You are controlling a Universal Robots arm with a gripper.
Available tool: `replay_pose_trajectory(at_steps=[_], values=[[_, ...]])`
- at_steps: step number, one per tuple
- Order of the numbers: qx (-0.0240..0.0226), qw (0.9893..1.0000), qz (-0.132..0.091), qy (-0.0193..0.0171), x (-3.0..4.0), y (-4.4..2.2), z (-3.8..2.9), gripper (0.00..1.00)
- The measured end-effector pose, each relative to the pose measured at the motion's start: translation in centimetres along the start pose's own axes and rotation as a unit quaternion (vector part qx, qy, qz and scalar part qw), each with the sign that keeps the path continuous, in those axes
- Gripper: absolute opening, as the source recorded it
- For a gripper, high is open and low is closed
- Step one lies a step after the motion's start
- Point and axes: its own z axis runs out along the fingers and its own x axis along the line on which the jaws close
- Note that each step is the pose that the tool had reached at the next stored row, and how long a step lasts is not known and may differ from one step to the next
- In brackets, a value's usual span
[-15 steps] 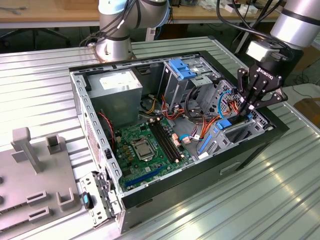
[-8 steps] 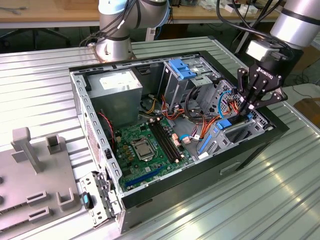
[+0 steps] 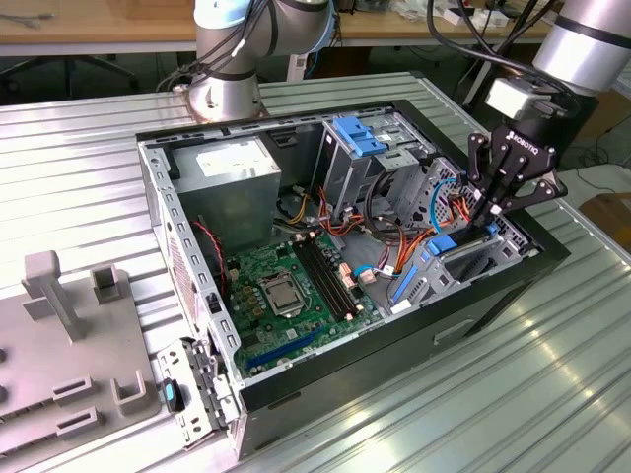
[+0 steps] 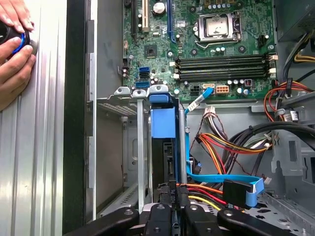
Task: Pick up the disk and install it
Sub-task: 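Insert the first disk wire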
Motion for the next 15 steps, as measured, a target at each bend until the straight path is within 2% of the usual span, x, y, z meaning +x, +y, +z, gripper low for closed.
replay_pose_trajectory(at_steps=[7,9,10,12,15], values=[[-0.0001,1.0000,0.000,-0.0041,0.00,-0.01,0.00,0.16],[-0.0001,1.0000,-0.001,-0.0069,0.04,-0.02,0.02,0.16],[-0.0001,1.0000,-0.001,-0.0094,0.07,-0.01,0.02,0.16],[-0.0003,0.9997,-0.002,-0.0235,0.20,-0.02,0.04,0.16],[-0.0004,0.9995,-0.003,-0.0326,0.37,-0.02,0.06,0.16]])
